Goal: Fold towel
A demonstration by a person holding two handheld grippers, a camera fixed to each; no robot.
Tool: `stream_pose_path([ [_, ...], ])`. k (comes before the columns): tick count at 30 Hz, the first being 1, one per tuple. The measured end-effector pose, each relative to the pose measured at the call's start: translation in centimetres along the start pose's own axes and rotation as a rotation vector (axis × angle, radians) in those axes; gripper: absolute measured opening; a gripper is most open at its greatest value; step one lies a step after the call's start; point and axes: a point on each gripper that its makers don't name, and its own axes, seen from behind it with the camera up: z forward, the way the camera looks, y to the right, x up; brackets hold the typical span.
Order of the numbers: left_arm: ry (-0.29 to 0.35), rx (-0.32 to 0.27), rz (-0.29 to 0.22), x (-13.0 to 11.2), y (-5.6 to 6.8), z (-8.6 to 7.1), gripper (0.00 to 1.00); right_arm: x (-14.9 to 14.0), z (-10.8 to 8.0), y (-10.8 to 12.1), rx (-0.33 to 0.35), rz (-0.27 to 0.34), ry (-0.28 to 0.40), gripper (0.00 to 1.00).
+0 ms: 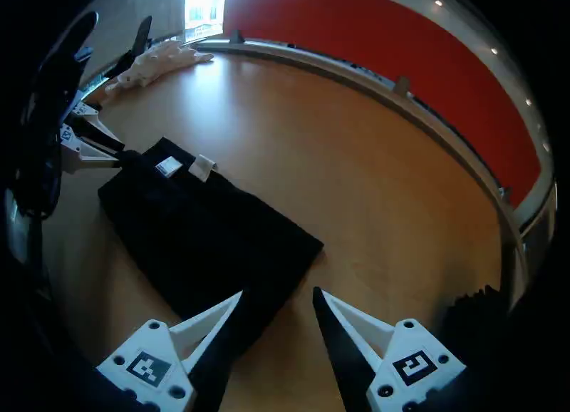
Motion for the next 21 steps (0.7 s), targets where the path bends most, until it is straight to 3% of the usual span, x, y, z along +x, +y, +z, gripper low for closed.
stream_pose_path([
  [21,0.015,0.005,-0.026,1.1,-0.7,-0.2,0.41,1.5,0.3,1.3,-0.043,0.011,0.038,0.75],
])
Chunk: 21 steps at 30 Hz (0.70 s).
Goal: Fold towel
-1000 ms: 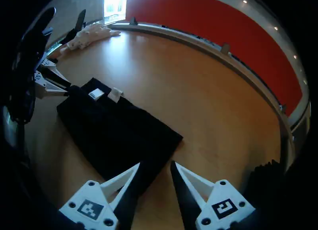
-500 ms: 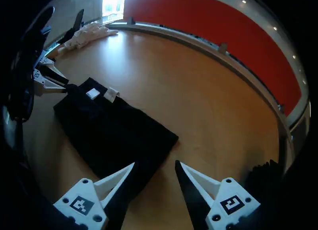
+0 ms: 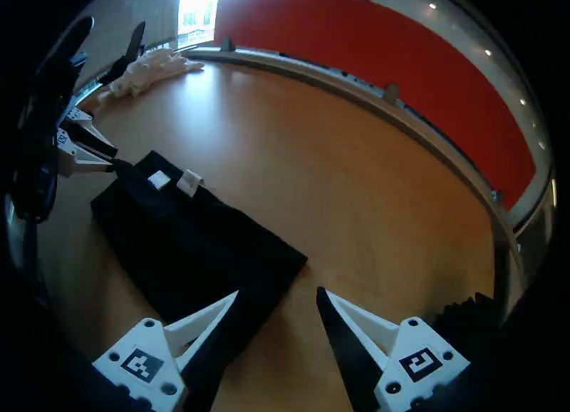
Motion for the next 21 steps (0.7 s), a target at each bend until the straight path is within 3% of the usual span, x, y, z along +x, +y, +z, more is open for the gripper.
stream_pose_path([
  [13,0.010,0.003,-0.004,0.42,-0.26,-0.35,0.40,0.41,-0.12,0.39,-0.014,0.009,0.016,0.77],
  [15,0.011,0.003,-0.006,0.43,-0.27,-0.42,0.44,0.43,-0.24,0.43,-0.015,0.010,0.018,0.82],
  [17,0.019,0.001,-0.008,0.55,-0.24,-0.59,0.66,0.40,-0.37,0.44,-0.015,0.011,0.019,0.87],
  [21,0.022,-0.004,-0.004,0.47,-0.06,-0.86,0.67,0.29,-0.57,0.48,-0.019,0.014,0.023,0.90],
])
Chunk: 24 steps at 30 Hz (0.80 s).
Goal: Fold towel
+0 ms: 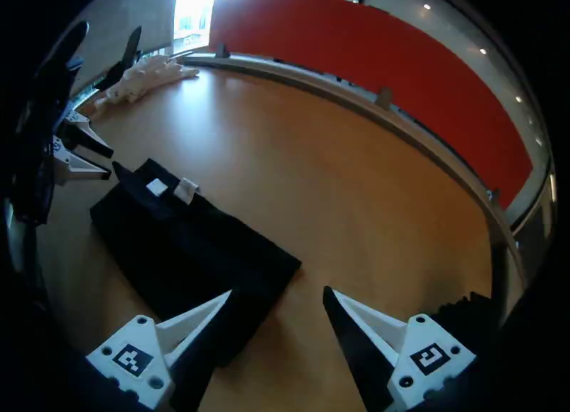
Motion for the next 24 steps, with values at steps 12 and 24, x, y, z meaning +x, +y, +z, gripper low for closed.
stream_pose_path([
  [12,0.005,0.019,-0.003,-0.5,-0.2,-0.8,0.67,-0.1,-0.8,-0.3,-0.003,0.010,0.024,0.99],
  [24,0.010,0.029,-0.016,-1.7,-0.1,-2.4,0.67,-1.2,-2.6,-1.0,0.002,0.011,0.030,0.99],
])
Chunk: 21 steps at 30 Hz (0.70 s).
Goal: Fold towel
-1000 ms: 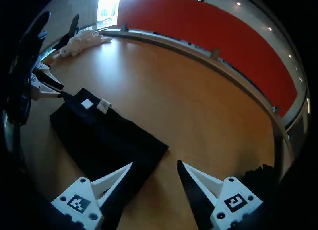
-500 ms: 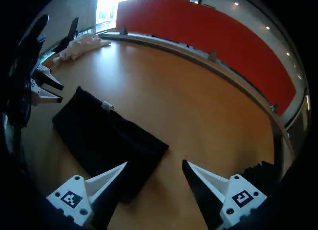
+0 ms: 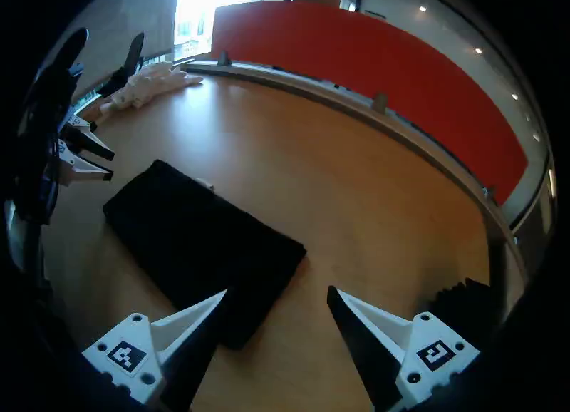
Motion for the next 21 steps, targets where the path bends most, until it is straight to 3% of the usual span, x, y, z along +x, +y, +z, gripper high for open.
stream_pose_path([
  [21,-0.002,0.010,-0.034,-2.4,0.7,-2.0,0.67,-2.0,-2.4,-1.1,0.004,0.000,0.000,0.99],
])
